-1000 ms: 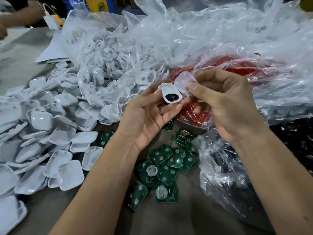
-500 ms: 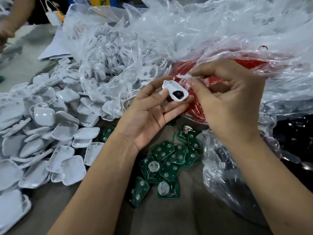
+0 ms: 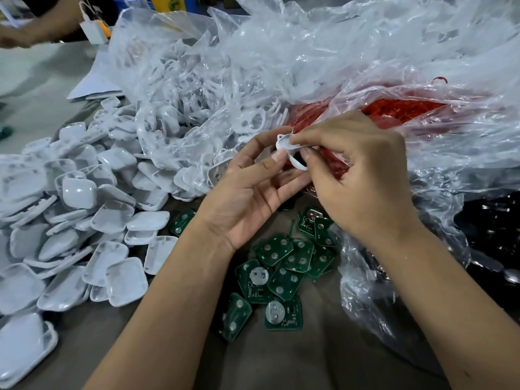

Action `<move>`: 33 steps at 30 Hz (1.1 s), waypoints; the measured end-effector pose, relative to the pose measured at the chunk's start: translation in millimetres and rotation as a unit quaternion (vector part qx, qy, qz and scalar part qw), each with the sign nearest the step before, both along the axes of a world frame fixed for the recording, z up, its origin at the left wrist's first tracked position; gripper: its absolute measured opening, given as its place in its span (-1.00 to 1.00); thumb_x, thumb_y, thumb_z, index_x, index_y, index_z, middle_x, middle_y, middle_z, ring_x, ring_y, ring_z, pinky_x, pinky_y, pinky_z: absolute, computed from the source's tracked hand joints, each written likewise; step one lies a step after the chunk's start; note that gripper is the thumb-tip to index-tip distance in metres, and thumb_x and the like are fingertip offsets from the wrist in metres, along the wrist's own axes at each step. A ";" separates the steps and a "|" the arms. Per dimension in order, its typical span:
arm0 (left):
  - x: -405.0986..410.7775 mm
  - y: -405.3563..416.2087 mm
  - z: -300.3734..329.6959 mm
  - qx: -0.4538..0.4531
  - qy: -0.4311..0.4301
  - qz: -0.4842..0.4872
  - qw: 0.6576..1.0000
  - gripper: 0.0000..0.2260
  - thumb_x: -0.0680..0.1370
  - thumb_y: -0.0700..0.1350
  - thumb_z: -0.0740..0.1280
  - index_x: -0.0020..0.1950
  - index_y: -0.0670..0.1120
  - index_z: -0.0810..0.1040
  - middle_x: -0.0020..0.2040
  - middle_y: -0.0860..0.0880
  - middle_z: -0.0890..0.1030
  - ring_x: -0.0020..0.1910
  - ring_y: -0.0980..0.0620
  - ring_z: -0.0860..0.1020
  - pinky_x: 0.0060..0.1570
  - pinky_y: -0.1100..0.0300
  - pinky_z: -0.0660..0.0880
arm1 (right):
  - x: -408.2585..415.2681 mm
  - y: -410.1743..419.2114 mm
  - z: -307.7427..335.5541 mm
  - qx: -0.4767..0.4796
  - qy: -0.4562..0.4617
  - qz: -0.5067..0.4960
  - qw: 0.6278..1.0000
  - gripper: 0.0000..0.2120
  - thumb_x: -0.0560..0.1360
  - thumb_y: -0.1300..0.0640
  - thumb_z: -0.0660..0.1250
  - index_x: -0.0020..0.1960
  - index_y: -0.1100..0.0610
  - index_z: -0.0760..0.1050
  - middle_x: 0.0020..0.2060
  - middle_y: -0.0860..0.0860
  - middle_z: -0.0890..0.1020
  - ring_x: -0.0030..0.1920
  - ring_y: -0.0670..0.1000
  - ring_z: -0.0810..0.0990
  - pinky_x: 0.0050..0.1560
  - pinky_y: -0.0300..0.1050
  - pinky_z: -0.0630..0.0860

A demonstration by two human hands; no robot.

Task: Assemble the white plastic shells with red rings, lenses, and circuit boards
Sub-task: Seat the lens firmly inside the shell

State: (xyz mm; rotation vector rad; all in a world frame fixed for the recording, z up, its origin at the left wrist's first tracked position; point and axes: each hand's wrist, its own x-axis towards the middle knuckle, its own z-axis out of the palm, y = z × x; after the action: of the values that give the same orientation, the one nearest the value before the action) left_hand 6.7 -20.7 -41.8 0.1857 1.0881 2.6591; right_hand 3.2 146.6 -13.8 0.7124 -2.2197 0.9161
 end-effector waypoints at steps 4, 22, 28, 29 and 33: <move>-0.6 0.7 1.0 0.026 -0.005 0.013 1.000 -0.68 0.56 -0.31 0.34 0.32 -0.18 0.50 0.08 -0.17 0.65 0.00 -0.12 0.69 0.00 0.07 0.66 | 0.2 -1.3 -1.0 0.016 -0.017 0.024 0.999 -0.82 0.58 0.29 0.42 0.15 0.21 0.72 0.05 0.02 0.74 0.12 0.07 0.61 0.20 -0.25 0.45; 1.3 1.0 5.9 0.084 -0.016 0.042 0.995 -0.68 0.56 -0.27 0.31 0.32 -0.16 0.47 0.09 -0.18 0.68 0.02 -0.10 0.70 -0.01 0.10 0.68 | 0.7 1.7 -1.9 0.030 -0.007 0.027 0.999 -0.81 0.62 0.20 0.38 0.16 0.21 0.72 0.09 0.00 0.73 0.18 0.08 0.51 0.23 -0.26 0.36; 0.6 -0.2 6.8 0.079 -0.027 0.049 0.995 -0.64 0.58 -0.26 0.30 0.39 -0.20 0.45 0.14 -0.19 0.68 0.00 -0.13 0.71 -0.04 0.10 0.68 | 1.4 1.5 -0.6 0.021 -0.015 0.032 0.999 -0.78 0.64 0.20 0.36 0.22 0.21 0.69 0.13 0.01 0.72 0.20 0.08 0.53 0.24 -0.19 0.39; 0.7 -0.6 7.0 0.077 -0.027 0.043 0.996 -0.62 0.57 -0.26 0.31 0.40 -0.20 0.45 0.15 -0.19 0.68 0.01 -0.15 0.71 -0.04 0.09 0.68 | 1.3 2.4 0.2 0.007 -0.009 0.022 1.000 -0.78 0.64 0.20 0.36 0.22 0.22 0.69 0.11 0.01 0.72 0.19 0.09 0.55 0.22 -0.17 0.41; 1.1 -1.9 7.2 0.080 -0.031 0.021 0.996 -0.57 0.59 -0.24 0.29 0.47 -0.19 0.40 0.17 -0.26 0.68 0.03 -0.22 0.71 0.00 0.07 0.68 | -0.4 7.8 3.8 -0.054 0.005 -0.021 0.998 -0.84 0.61 0.23 0.36 0.10 0.20 0.71 0.00 -0.08 0.67 0.13 0.04 0.57 0.14 -0.08 0.51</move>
State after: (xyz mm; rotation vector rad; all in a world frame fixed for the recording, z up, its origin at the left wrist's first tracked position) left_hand 7.8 -22.6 -34.5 0.1119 0.8701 2.7700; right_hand 2.7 154.4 -9.9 0.6178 -2.1496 1.0006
